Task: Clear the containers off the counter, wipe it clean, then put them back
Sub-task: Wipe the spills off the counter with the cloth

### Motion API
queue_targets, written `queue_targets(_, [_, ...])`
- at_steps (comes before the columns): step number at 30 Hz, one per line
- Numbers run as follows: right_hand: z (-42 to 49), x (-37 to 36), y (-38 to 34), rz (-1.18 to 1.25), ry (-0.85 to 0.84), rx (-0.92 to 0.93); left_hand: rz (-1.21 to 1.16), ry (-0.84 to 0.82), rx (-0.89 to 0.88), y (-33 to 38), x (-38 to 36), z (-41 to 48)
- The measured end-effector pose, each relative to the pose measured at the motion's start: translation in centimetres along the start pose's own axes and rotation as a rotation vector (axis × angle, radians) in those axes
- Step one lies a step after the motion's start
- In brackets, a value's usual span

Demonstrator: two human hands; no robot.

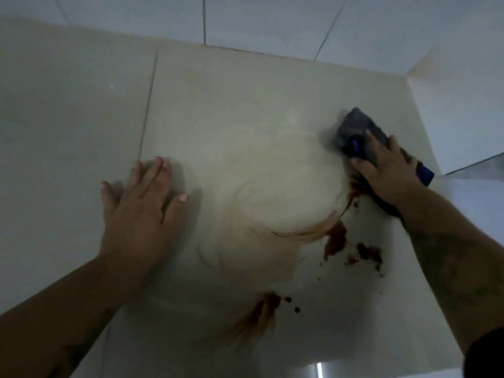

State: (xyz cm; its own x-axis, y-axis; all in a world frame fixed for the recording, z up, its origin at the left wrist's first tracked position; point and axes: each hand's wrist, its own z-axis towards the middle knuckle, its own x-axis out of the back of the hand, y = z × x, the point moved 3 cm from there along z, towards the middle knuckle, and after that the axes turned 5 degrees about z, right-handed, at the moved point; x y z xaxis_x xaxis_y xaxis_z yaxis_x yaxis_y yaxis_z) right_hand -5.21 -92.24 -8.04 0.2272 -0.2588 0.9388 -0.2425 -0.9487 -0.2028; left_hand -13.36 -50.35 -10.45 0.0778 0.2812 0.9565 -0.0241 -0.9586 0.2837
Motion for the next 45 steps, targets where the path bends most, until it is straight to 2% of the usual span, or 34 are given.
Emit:
queue_targets(3, [-7.5,-2.7,-0.1,0.064,-0.016,0.229,0.076,0.013,-0.022,0.8,-0.5,0.1])
queue_targets(7, [-15.4,-8.1,-9.3,0.01,-0.01,0.512,0.05,-0.033,-0.04,-0.8,-1.9,0.9])
queue_targets(10, [-13.6,-9.4,-15.5,0.015,0.089,0.584,0.114,-0.057,-0.076,-1.5,-2.6,1.2])
queue_targets(13, [-5.8,-7.8,-16.9,0.037,0.058,0.544,0.163,-0.047,-0.054,-1.4,-2.6,1.1])
queue_targets(16, [1.6,-4.5,-12.8,0.052,0.034,0.389,0.161,-0.043,-0.073,-1.1,-2.3,1.0])
queue_targets(19, [3.8,-1.3,-4.9,0.09,0.042,0.206,0.172,0.016,-0.036,-0.3,-1.7,0.5])
queue_targets(22, [-0.1,-0.7,2.2,0.067,0.011,0.13,0.166,0.047,-0.035,0.5,-1.2,0.2])
queue_targets(26, [-10.4,-3.0,5.2,0.142,-0.03,0.271,0.085,0.056,-0.037,0.5,-0.9,-0.1])
queue_targets(30, [-19.3,-7.0,-0.7,0.027,0.015,0.522,-0.017,0.099,-0.024,0.8,-0.3,-0.4])
queue_targets(32, [-22.0,-9.5,-5.9,-0.029,-0.037,0.642,-0.108,0.133,-0.007,0.6,0.0,-0.7])
queue_targets(34, [-22.7,-11.4,-11.0,-0.109,-0.064,0.753,-0.286,0.17,0.024,0.3,0.3,-1.1])
queue_targets(36, [-20.0,-11.2,-15.2,-0.103,0.004,0.809,-0.459,0.207,0.072,0.1,0.8,-1.8])
queue_targets(38, [-14.3,-10.0,-17.2,-0.074,0.025,0.743,-0.479,0.186,0.095,-0.4,1.1,-3.0])
queue_targets(40, [-8.1,-8.1,-16.4,-0.049,-0.03,0.591,-0.379,0.133,0.038,-0.8,1.0,-4.5])
queue_targets(43, [-4.1,-4.7,-11.2,-0.027,-0.069,0.407,-0.214,0.073,-0.108,-1.3,0.9,-5.2])
queue_targets(45, [-5.3,-3.6,-6.4,0.005,-0.087,0.31,-0.153,0.051,-0.125,-1.5,0.5,-4.9])
